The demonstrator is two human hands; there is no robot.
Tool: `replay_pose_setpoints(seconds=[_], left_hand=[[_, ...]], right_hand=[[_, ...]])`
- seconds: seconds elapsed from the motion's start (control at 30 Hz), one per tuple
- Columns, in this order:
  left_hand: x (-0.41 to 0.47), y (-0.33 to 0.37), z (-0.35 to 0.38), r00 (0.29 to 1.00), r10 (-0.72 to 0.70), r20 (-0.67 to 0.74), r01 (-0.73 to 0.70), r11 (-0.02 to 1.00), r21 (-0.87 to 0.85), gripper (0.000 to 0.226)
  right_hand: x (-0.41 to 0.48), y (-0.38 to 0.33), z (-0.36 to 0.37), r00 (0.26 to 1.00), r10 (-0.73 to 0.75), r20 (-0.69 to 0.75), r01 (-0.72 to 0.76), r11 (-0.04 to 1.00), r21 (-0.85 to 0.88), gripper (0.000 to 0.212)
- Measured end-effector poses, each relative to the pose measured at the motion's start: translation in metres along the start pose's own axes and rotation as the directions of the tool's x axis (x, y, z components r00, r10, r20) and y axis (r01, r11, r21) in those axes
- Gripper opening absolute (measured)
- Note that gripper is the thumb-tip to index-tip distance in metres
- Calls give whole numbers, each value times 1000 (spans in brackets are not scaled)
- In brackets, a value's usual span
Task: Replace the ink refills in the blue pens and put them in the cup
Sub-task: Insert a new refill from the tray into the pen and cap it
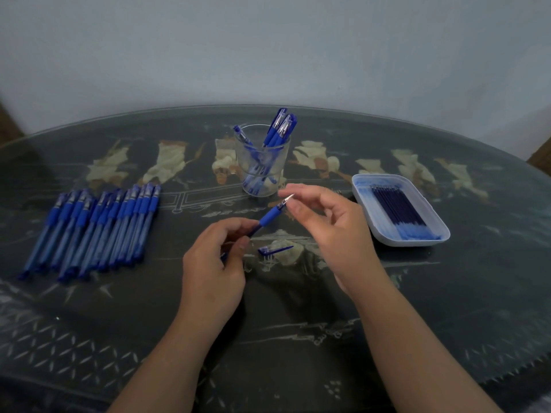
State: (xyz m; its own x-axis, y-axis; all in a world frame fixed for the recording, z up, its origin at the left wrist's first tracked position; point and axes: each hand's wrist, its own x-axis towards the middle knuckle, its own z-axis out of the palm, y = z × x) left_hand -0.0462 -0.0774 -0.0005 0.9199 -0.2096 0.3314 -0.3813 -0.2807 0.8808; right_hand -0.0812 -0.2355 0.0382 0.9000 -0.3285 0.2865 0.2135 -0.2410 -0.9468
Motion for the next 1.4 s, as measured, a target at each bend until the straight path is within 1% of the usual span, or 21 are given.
replay_pose_setpoints(seconds=[0.03,0.07,0.1,0.17,0.23,0.3,0.37,0.43,0.53,0.63,0.73,0.83,0.87,0.9,0.97,1.0,1.07,1.13,1.27,1.37,1.4], left_hand=[[0,0,0,1000,5,-2,-5,1000,4,38],[0,0,0,1000,9,-1,-9,1000,7,37],[-1,0,0,1000,14,1,-14,1000,9,37],[-1,-1,0,1000,15,7,-15,1000,1,36],[-1,-1,0,1000,13,9,-13,1000,-10,36],[-1,-1,0,1000,25,10,-25,1000,-15,37],[-1,-2,0,999,48,21,-47,999,-20,43],[-1,-2,0,997,71,35,-70,997,-10,49],[-1,-4,-1,996,79,39,-78,996,-33,53],[-1,-6,0,996,75,50,-73,997,-36,52],[-1,-7,1,995,77,58,-74,996,-46,53],[-1,-8,1,995,84,56,-81,996,-46,53],[-1,-8,1,995,88,53,-85,995,-48,52],[-1,-7,1,994,93,54,-91,995,-50,52],[-2,-6,1,993,100,62,-97,994,-50,52],[-2,-6,1,993,98,64,-94,994,-51,52],[-1,-7,1,994,88,66,-85,995,-53,53],[-1,-6,1,994,86,66,-82,995,-59,52],[-2,-5,1,993,91,76,-87,994,-62,52],[-1,-6,1,995,64,81,-59,996,-66,56],[0,-6,1,995,64,82,-58,996,-65,57]], right_hand=[[0,0,1,1000,-3,-31,2,1000,-17,8],[0,1,2,998,6,-64,-8,999,-40,13],[0,1,3,996,24,-82,-28,998,-50,25],[0,1,1,996,57,-62,-59,998,-16,36],[0,-1,1,999,45,-4,-45,999,12,28],[0,-1,3,999,26,-23,-26,1000,4,14],[-1,-1,4,997,50,-57,-50,999,3,23],[-1,-1,3,997,74,-36,-73,997,25,28],[-2,-2,0,998,57,30,-59,996,69,16],[-1,-1,3,999,45,-18,-44,998,39,7],[-1,0,3,998,56,-37,-54,997,55,25],[-2,-2,3,999,40,7,-40,997,69,17],[-2,-1,4,1000,26,-16,-25,998,49,12],[-2,-1,5,998,34,-49,-32,999,43,14],[-2,0,6,995,68,-76,-64,997,54,33],[-2,1,5,995,78,-63,-73,994,81,34],[-3,-2,5,997,76,-3,-75,989,129,22],[-3,-3,5,999,50,-7,-49,994,99,13],[-3,-3,7,994,84,-63,-76,990,117,28],[-3,-4,4,998,60,-2,-59,990,130,14],[-3,-4,4,999,36,-3,-35,994,107,13]])
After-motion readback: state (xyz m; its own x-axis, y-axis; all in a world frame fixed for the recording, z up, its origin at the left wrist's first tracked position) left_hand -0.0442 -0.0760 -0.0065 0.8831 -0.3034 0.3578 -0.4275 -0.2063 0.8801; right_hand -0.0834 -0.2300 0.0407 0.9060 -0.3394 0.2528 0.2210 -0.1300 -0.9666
